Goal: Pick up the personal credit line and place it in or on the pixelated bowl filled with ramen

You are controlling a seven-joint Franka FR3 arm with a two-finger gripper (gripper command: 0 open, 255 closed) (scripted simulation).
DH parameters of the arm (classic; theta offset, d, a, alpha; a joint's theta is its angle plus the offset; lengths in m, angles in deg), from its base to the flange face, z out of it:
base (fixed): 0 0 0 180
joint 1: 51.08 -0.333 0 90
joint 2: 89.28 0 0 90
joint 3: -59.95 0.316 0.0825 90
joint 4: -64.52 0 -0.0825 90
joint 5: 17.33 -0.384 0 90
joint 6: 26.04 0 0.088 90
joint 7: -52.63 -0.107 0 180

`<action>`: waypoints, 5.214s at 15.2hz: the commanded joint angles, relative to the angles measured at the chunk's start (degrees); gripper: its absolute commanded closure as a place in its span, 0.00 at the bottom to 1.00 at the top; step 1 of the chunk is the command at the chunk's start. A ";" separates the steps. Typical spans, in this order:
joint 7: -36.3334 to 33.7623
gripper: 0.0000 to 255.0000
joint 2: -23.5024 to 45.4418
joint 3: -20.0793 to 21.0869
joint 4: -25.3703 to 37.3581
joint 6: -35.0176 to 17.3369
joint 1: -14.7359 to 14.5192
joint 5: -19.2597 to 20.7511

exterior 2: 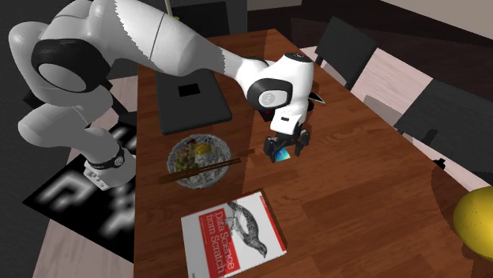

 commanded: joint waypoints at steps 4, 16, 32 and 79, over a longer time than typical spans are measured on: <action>-0.07 0.00 0.12 -0.05 -0.07 -0.20 -0.02 0.09; -0.07 1.00 0.12 -0.04 -0.07 -0.20 -0.02 0.09; 3.15 1.00 -4.33 1.64 5.86 9.40 0.48 -3.26; 31.10 1.00 -55.01 -7.71 -43.37 2.43 11.79 -26.07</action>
